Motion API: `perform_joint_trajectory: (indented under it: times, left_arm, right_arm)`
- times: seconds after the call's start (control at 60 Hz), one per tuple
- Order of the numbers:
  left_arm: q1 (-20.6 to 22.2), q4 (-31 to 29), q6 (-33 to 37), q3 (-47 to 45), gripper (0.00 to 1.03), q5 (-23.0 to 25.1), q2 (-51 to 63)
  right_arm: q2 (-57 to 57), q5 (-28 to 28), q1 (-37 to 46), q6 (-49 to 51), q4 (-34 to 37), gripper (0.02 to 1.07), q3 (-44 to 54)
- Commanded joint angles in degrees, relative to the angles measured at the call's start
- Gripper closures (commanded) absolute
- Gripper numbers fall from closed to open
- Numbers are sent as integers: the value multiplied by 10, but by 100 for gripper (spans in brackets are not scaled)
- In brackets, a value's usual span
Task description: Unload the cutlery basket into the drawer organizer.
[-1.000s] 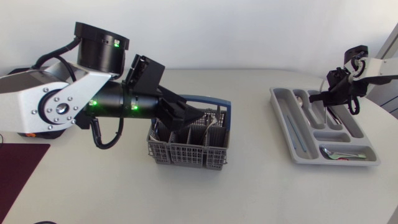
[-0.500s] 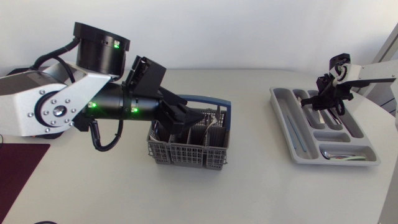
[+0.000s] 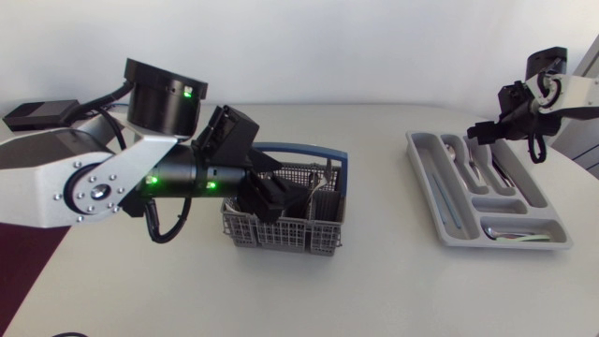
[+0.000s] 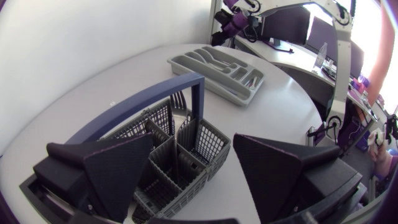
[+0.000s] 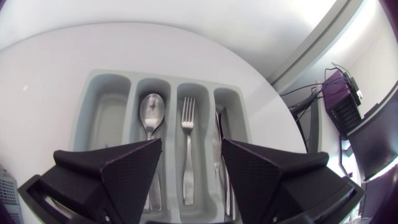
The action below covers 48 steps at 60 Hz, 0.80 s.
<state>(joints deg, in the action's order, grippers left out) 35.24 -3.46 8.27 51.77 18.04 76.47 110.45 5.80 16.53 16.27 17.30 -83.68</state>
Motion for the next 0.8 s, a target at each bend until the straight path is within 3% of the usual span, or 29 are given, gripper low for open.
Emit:
perform_joint_trajectory:
  times: [0.0,0.3,0.583,0.783]
  left_arm:
    - [15,18,21,-26,13,-19,-4]
    - [105,174,70,-80,14,-179,45]
    - [118,229,71,-71,16,-210,101]
    - [127,261,71,-69,16,-244,116]
  right_arm:
    - [-34,-15,-5,4,-5,33,51]
    - [-141,-65,-33,12,-30,33,189]
    - [-251,-148,-82,19,-54,33,303]
    - [-288,-157,-128,14,-60,33,326]
